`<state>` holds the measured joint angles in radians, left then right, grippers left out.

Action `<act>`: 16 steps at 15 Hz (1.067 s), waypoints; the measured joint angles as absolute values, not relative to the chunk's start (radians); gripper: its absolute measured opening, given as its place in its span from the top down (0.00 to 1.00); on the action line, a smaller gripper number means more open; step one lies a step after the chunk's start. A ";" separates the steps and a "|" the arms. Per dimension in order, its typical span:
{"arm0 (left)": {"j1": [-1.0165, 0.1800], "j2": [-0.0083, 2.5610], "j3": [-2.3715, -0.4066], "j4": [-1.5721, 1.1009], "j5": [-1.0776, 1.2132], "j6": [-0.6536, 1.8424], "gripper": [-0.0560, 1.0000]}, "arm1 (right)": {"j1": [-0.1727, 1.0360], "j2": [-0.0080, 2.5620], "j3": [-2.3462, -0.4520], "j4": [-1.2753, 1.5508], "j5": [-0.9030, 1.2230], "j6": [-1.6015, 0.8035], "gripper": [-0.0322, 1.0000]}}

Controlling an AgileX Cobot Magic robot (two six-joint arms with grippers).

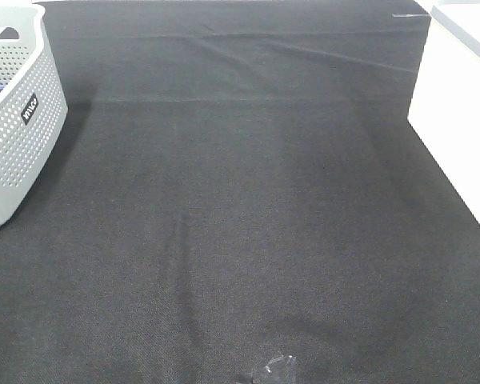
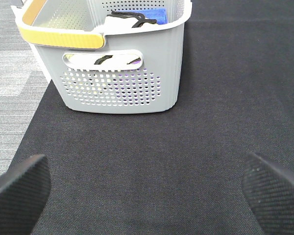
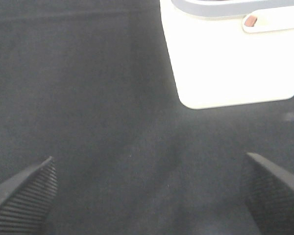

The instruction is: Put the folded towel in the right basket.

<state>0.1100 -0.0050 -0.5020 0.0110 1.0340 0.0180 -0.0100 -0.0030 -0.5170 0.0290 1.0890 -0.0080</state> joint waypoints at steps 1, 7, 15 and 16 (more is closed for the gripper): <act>0.110 -0.005 -0.502 0.011 1.034 0.018 0.01 | -0.010 -0.004 -0.512 0.032 1.086 -0.008 0.02; 0.110 -0.005 -0.502 0.011 1.034 0.018 0.01 | -0.010 -0.004 -0.504 0.042 1.075 -0.008 0.02; 0.110 -0.005 -0.502 0.011 1.034 0.018 0.01 | -0.010 -0.004 -0.504 0.042 1.075 -0.008 0.02; 0.110 -0.005 -0.502 0.011 1.034 0.018 0.01 | -0.010 -0.004 -0.504 0.042 1.075 -0.008 0.02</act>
